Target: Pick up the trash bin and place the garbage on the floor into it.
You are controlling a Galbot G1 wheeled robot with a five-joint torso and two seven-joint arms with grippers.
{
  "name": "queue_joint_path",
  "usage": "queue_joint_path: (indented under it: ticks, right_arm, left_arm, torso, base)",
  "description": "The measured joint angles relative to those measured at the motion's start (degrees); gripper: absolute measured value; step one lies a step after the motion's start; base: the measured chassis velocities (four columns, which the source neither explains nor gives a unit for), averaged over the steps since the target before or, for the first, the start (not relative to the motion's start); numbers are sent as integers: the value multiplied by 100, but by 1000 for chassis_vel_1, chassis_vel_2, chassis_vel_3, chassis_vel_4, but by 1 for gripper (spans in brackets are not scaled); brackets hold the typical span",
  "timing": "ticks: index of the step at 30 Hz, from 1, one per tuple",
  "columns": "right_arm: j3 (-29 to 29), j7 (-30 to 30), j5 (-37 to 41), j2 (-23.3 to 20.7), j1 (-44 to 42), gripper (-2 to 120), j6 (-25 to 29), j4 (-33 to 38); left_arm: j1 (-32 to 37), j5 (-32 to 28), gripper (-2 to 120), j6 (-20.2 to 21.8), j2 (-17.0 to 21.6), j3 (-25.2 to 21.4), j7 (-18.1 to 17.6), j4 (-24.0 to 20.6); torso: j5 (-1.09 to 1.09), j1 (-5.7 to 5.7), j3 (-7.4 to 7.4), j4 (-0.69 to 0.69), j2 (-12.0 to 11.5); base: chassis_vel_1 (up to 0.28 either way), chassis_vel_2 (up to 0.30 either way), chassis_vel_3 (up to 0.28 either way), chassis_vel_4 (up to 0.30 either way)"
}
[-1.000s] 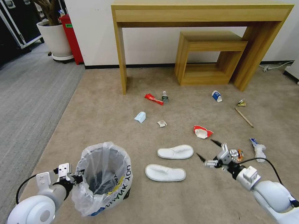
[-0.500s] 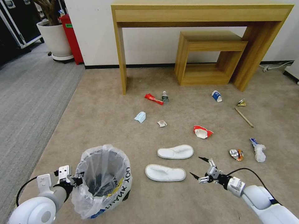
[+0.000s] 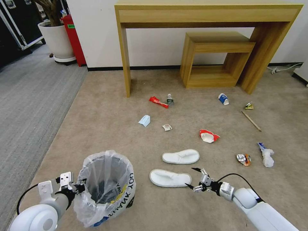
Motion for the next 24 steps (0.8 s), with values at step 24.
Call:
queue_joint_path:
  ticks: [24]
  right_arm:
    - [-903,417,-279,1155,895,88,-282,-1082]
  left_arm:
    - [-69,-111,0,0,168,-27,27,149]
  torso:
    - [0,0,0,0,0]
  base:
    - [0,0,0,0]
